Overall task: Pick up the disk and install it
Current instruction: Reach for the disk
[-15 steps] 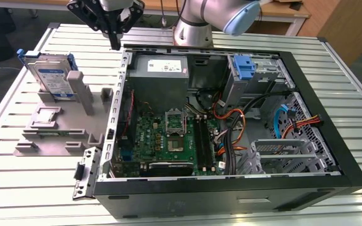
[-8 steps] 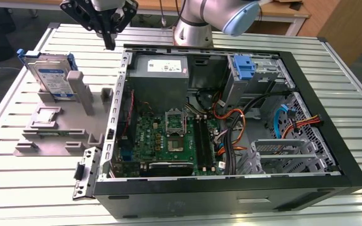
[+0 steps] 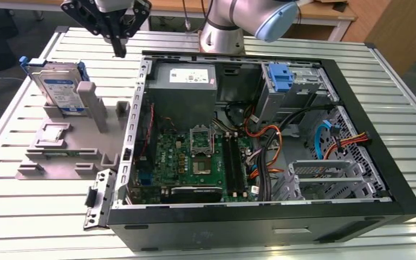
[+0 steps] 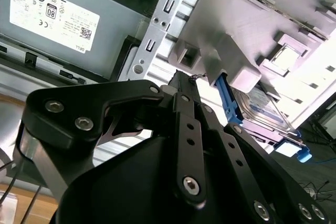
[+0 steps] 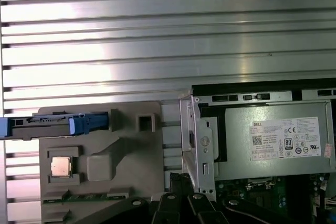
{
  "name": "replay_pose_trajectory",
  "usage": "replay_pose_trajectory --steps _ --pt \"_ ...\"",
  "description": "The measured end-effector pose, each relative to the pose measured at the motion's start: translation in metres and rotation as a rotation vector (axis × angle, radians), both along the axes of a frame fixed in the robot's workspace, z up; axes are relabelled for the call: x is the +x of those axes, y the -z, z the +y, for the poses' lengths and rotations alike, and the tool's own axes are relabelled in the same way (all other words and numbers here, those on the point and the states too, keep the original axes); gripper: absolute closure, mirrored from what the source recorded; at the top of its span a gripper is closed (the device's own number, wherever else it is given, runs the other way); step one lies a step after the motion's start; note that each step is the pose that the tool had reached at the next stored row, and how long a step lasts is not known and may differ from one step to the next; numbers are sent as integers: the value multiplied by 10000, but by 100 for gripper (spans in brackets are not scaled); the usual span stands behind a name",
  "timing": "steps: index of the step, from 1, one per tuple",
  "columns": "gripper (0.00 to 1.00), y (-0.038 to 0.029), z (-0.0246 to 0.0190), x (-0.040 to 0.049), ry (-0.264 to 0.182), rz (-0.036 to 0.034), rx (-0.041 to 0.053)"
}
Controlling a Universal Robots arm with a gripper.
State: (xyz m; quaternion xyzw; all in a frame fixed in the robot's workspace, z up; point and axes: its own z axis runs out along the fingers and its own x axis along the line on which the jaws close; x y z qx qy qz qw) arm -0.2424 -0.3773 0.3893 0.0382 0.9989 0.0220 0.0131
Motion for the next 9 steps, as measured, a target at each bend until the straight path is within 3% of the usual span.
replay_pose_trajectory --steps 9 --pt "90 2 0 -92 0 0 0"
